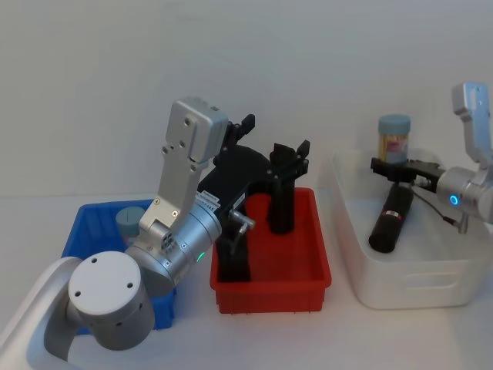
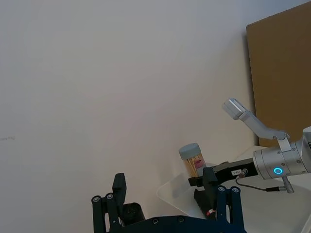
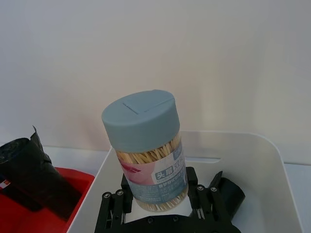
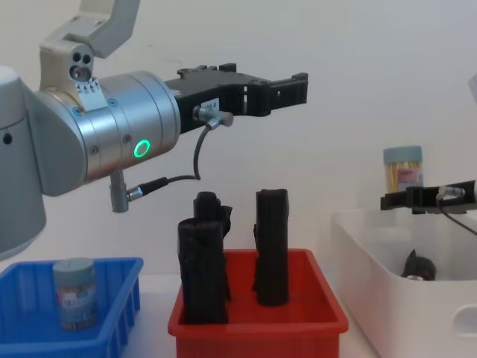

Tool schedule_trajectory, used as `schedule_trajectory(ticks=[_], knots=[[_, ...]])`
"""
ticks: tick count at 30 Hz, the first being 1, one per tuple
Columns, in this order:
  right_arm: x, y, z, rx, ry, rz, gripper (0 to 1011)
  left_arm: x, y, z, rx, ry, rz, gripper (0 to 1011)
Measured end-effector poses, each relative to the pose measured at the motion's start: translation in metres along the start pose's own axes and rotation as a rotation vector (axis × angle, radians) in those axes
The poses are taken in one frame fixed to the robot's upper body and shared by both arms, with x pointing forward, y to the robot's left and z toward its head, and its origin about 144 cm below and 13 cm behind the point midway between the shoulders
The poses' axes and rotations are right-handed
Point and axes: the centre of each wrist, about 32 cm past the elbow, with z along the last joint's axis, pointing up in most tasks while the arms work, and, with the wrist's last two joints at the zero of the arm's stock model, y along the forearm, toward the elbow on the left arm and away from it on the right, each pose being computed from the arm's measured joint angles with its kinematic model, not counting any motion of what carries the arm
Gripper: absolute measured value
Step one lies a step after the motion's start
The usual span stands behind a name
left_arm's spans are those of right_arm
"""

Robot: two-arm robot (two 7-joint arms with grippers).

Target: Pick the cotton swabs from the blue box and place them into the white box.

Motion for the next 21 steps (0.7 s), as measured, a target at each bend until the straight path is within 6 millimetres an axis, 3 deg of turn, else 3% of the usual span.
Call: schedule_trajectory(ticks=[14, 21], knots=[[-0.0015, 0.0013, 0.0035, -0.014, -0.010, -0.025, 637, 0.0000, 0.0000, 0.0000, 0.000, 0.000, 0.000, 1002], [-0.0023, 0.0012, 0.0046, -0.023, -0.019, -0.042, 845, 0.0000, 0.0000, 0.0000, 0.000, 0.000, 0.000, 1002]])
